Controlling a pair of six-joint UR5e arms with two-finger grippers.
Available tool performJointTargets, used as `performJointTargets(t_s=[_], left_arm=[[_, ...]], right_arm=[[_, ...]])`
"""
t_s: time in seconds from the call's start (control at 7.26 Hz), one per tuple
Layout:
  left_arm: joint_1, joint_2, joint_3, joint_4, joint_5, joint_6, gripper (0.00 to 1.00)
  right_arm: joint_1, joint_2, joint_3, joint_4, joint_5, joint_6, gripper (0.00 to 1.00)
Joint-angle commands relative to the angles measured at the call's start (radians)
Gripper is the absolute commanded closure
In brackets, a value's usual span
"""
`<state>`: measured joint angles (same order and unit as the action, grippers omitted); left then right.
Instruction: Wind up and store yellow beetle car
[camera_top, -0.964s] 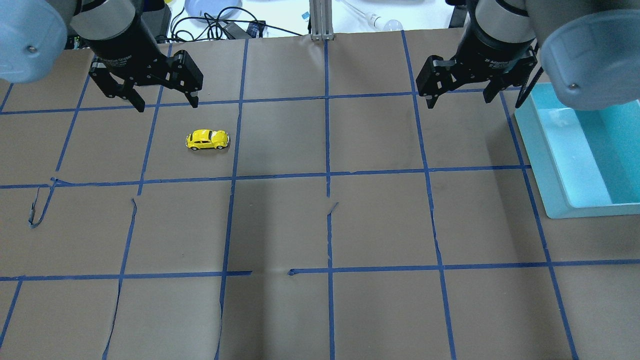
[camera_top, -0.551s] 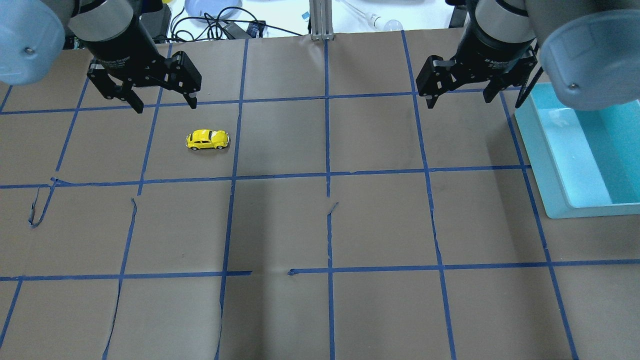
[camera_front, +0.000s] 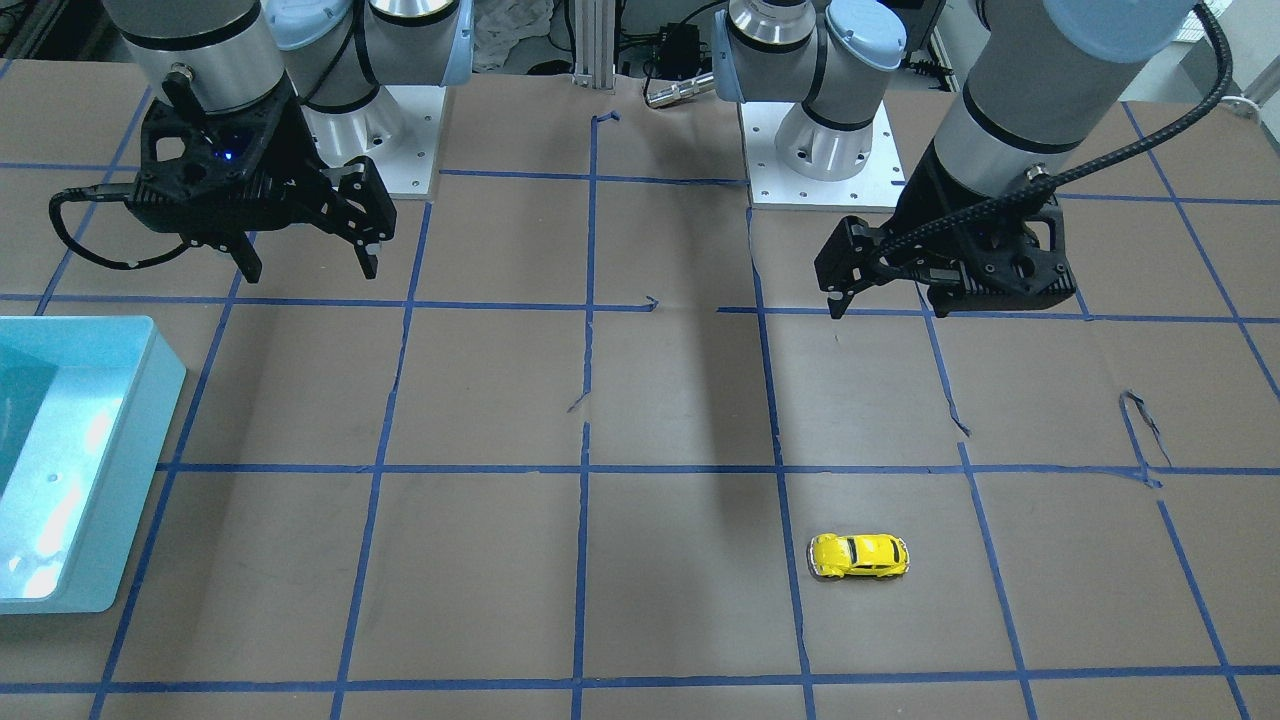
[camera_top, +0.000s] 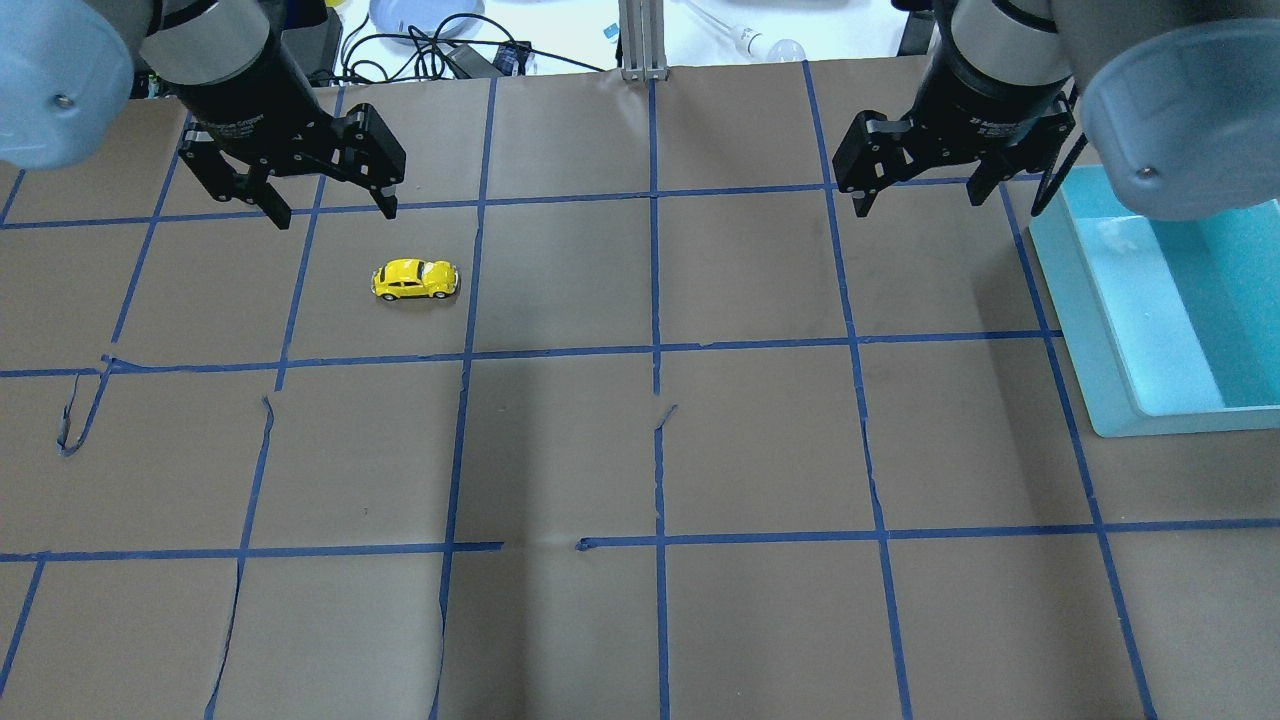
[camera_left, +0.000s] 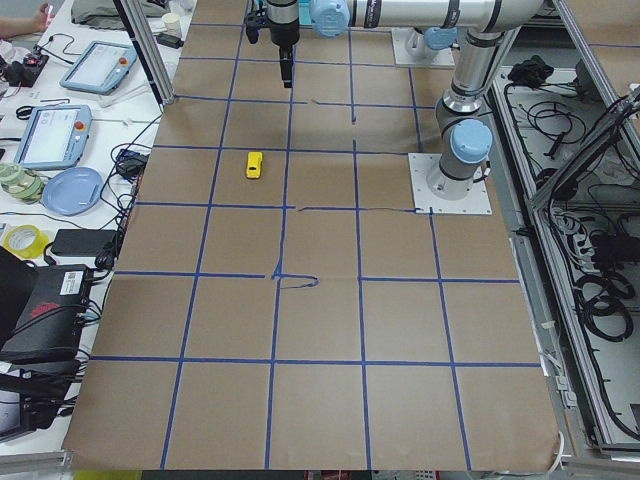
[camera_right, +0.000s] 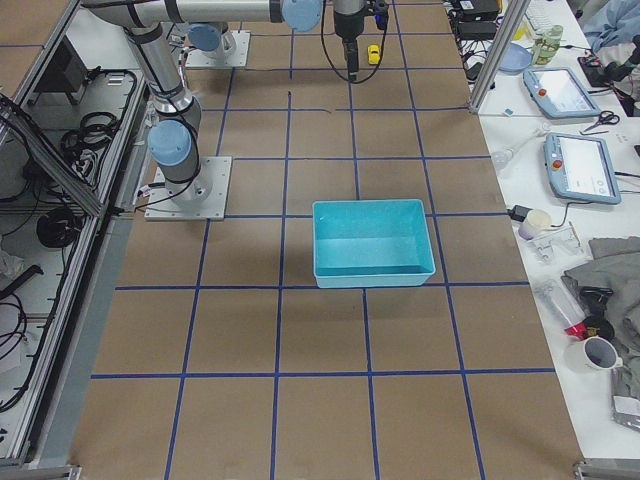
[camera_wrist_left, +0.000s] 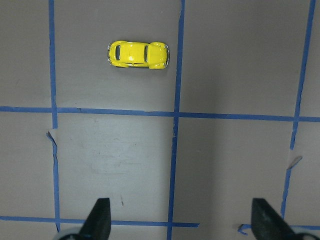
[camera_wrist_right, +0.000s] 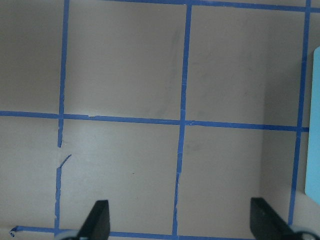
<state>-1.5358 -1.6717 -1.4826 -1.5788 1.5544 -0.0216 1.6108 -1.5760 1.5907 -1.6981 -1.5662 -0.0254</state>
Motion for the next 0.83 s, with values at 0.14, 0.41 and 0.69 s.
performJointTargets(t_s=[0.14, 0.41, 0.69], left_arm=[[0.003, -0.01, -0.01, -0.007, -0.003, -0.008, 0.0], [0.006, -0.013, -0.05, 0.009, 0.004, -0.017, 0.0], [0.005, -0.011, -0.045, 0.063, 0.012, -0.075, 0.0]], right_arm=[[0.0, 0.001, 0.0, 0.0, 0.0, 0.001, 0.0], [-0.002, 0.001, 0.0, 0.0, -0.002, 0.001, 0.0], [0.0, 0.001, 0.0, 0.0, -0.003, 0.001, 0.0]])
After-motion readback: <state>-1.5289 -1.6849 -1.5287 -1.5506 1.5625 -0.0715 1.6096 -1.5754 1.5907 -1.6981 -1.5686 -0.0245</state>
